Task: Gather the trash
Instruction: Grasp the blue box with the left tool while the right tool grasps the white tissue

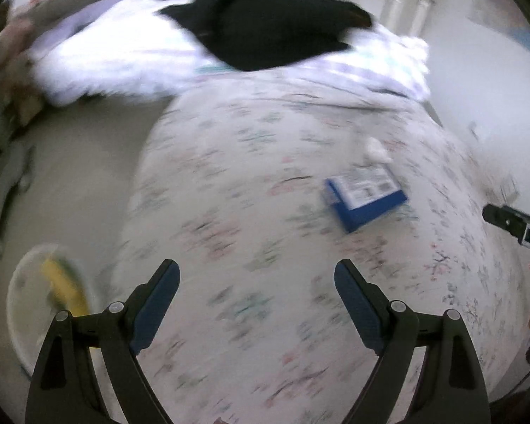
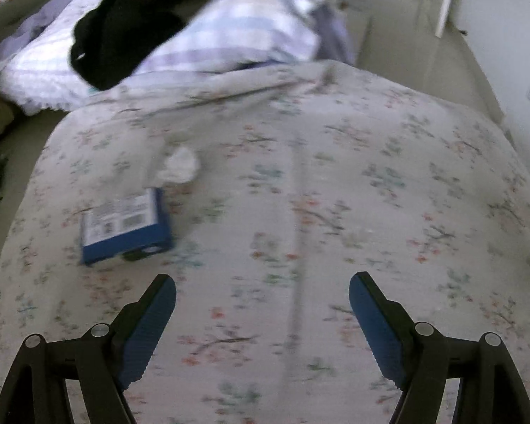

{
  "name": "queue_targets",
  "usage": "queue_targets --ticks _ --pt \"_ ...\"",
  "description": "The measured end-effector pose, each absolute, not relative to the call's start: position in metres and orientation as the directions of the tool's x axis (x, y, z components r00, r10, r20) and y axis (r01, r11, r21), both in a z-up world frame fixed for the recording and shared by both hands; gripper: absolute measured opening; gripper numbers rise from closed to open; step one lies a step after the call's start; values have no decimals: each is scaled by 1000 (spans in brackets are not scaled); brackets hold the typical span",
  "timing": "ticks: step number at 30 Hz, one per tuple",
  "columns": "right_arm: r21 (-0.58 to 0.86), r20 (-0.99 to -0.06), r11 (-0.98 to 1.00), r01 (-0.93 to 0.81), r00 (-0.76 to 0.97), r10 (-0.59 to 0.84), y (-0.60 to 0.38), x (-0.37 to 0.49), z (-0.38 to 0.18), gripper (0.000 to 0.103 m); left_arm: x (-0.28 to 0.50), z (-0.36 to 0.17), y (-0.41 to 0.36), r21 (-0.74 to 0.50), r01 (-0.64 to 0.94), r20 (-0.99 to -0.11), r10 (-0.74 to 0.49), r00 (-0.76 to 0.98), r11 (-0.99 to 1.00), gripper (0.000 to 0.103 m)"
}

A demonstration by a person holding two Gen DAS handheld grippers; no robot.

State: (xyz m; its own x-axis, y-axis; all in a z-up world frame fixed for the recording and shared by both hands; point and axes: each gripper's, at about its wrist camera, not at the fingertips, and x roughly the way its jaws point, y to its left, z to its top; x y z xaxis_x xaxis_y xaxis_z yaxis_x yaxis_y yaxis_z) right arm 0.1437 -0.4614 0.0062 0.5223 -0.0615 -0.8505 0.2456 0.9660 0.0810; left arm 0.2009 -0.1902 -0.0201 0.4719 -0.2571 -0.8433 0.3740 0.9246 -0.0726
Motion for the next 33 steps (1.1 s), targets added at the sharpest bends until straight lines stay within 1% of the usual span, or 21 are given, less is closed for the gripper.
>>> queue_targets --ticks 1,3,7,12,14,16,17,18,21,27,30,33 --pt "84 -851 963 255 521 -64 -467 142 5 84 204 -22 -201 -65 402 -843 -265 467 913 91" --pt "88 -853 960 267 518 -66 -478 139 3 84 212 -30 -231 -37 505 -850 -293 438 862 91" --pt "61 -852 960 272 515 -92 -494 134 -1 84 225 -47 -270 47 617 -868 -273 414 786 91" --pt "57 -858 958 280 505 -97 -511 136 -11 84 239 -56 -303 116 685 -868 -261 422 720 91" --pt "70 -864 955 288 497 -86 -516 138 -16 84 247 -57 -312 120 696 -863 -272 426 708 91" --pt "79 -866 953 294 493 -80 -521 141 -21 84 255 -61 -320 95 704 -874 -279 398 704 91" --pt "81 -867 952 296 492 -79 -522 142 -22 84 256 -63 -323 87 706 -878 -280 387 702 91" --pt "84 -867 951 298 492 -78 -523 143 -23 84 256 -64 -325 81 710 -880 -284 381 700 86" --pt "97 -864 947 305 498 -73 -525 148 -26 84 254 -66 -324 61 700 -872 -303 384 712 83" --pt "143 -867 932 333 496 -44 -517 162 -37 84 246 -65 -291 -35 604 -863 -329 383 796 82" --pt "179 -865 924 337 501 -15 -506 173 -43 84 239 -62 -268 -33 543 -867 -294 402 839 81" --pt "274 -869 888 371 491 63 -495 189 -57 84 230 -50 -237 -33 478 -867 -263 423 878 81"
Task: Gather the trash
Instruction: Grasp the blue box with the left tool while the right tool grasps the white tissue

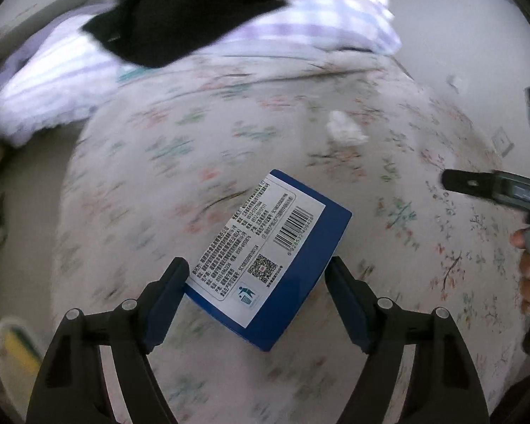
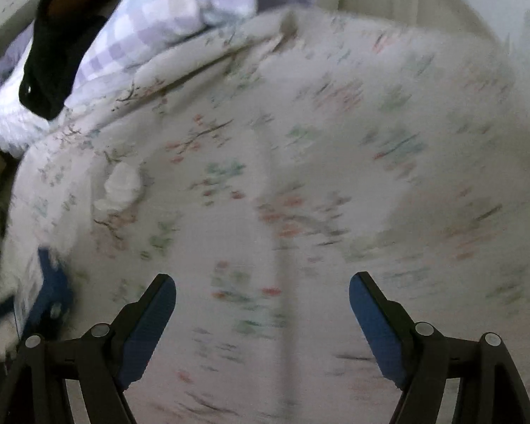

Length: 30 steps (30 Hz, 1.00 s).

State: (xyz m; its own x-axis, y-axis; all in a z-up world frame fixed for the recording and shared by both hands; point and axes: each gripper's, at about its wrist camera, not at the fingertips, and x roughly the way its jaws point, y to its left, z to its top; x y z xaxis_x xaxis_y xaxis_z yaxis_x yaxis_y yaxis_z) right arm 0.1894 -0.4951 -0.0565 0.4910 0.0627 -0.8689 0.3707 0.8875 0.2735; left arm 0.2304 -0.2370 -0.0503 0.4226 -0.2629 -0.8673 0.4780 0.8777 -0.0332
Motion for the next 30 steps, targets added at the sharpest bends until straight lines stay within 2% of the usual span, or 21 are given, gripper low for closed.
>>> queue_targets --ticks 3,8,16,19,20,21,22,23,24,27,30 --pt "270 -879 894 358 470 78 -472 213 -68 84 220 -37 -201 -45 422 -867 -245 434 905 81" --pt "108 -867 972 208 499 -11 -422 243 -69 84 200 -23 -144 -8 313 -880 -155 449 950 81" --pt "17 -831 993 113 555 -49 -392 271 -75 82 179 -19 -75 -130 143 -876 -182 446 981 81" --pt "17 -822 995 99 568 -43 -389 281 -75 72 176 -15 -58 -151 103 -867 -182 465 983 81" --pt "13 -819 996 86 573 -38 -387 284 -74 65 174 -14 -50 -156 86 -866 -178 467 984 81" --pt "12 -817 997 74 575 -33 -384 286 -74 54 173 -14 -44 -161 74 -866 -177 468 984 81" --pt "14 -817 998 60 577 -23 -383 288 -73 48 173 -13 -38 -169 62 -865 -178 469 984 81" --pt "20 -818 998 54 575 -15 -381 290 -72 33 174 -12 -33 -176 55 -863 -181 472 983 81" --pt "29 -822 998 55 570 -7 -380 290 -71 26 173 -10 -27 -181 44 -860 -180 478 982 81" --pt "35 -833 998 56 553 -2 -376 289 -69 21 173 -9 -10 -191 16 -855 -175 488 981 81" --pt "38 -836 999 25 548 18 -367 279 -59 20 171 -9 6 -223 -8 -852 -190 488 975 81"
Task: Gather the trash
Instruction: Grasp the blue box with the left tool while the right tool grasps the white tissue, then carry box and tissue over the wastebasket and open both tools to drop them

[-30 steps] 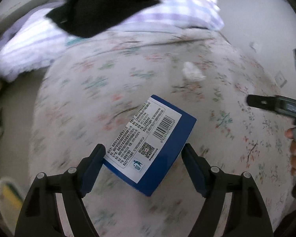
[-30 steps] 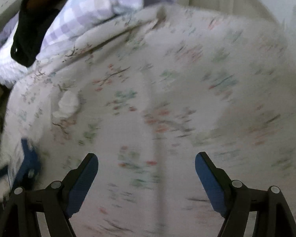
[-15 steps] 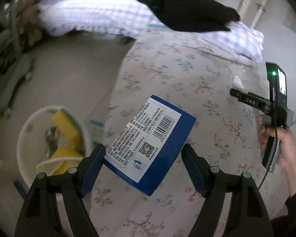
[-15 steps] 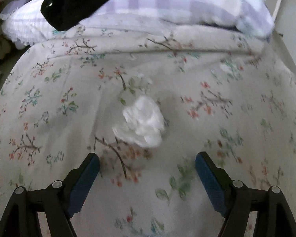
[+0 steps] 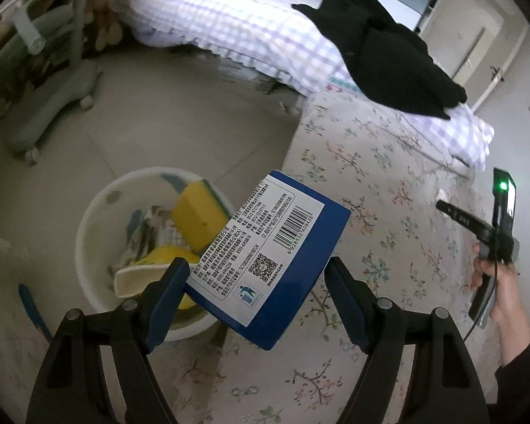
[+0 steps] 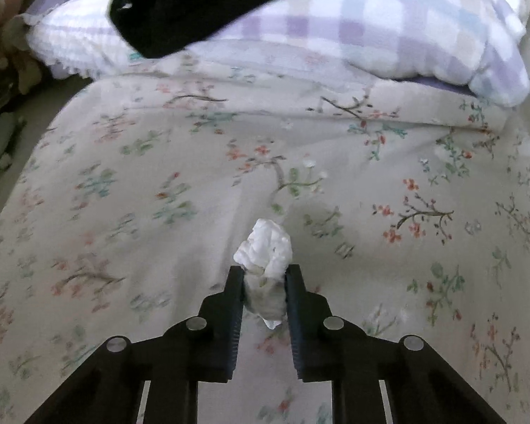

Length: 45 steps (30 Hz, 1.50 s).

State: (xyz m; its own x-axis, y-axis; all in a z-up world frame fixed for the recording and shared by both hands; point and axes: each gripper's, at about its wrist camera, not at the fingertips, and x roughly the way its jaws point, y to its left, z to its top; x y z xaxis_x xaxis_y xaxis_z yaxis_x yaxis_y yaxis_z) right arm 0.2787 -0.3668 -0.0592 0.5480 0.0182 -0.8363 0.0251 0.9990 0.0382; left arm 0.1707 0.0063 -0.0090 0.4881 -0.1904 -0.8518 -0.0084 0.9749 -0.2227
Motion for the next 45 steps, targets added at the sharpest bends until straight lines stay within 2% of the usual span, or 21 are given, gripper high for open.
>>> queue_targets --ticks 12,17,31,36,40,45 --pt "62 -826 994 -93 554 103 -289 223 17 20 147 1 71 -272 -63 -822 -198 533 960 81" --pt "113 -825 983 -147 537 175 -245 201 36 20 139 -5 104 -289 -99 -822 -193 535 952 81" --pt "219 -820 909 -355 438 369 -108 196 8 20 167 -48 146 -361 -182 -834 -229 502 914 81" --pt "213 -832 895 -392 407 376 -83 199 -6 20 185 -54 143 -300 -168 -842 -178 510 939 83" --pt "205 -841 892 -402 394 371 -74 200 -12 20 187 -55 148 -296 -193 -847 -163 507 936 91" --pt "198 -850 891 -409 381 364 -68 200 -19 20 178 -47 157 -276 -215 -845 -129 519 937 92"
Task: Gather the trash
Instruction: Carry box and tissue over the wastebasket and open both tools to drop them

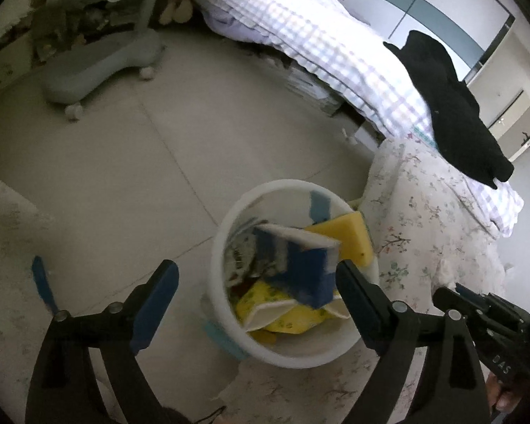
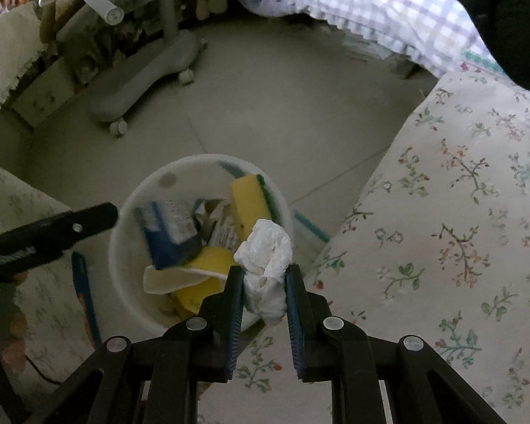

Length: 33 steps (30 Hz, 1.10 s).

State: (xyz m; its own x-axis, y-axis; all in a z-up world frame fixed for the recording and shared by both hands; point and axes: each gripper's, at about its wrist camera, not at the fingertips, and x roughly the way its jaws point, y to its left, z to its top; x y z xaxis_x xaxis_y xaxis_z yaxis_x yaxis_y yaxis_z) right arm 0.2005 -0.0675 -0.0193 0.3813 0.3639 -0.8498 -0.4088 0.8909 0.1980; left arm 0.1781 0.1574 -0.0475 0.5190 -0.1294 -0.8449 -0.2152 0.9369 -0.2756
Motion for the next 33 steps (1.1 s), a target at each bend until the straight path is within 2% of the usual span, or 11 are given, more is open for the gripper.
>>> queue_targets --ticks 14,19,20,21,23,28,33 --pt "203 -874 850 -486 302 381 -10 201 -47 21 143 -47 198 -162 -313 -884 3 467 936 92" --pt "227 -864 842 -490 297 406 3 206 -49 25 141 -52 208 -145 -331 -895 18 445 933 92" --pt "237 -857 839 -491 301 418 5 208 -48 29 141 -53 208 -143 -332 -897 20 442 932 92" --pt "244 -853 839 -486 304 424 6 209 -47 47 140 -54 209 -142 -332 -898 20 440 933 92" --pt "246 -847 856 -456 328 418 5 212 -45 68 140 -55 208 -137 -327 -899 21 438 935 92" --pt "283 -823 861 -422 354 444 -3 215 -34 68 137 -54 202 -112 -296 -898 31 439 948 92" --pt "238 -825 885 -399 398 401 -22 205 -14 68 128 -42 189 -135 -270 -890 3 456 953 92"
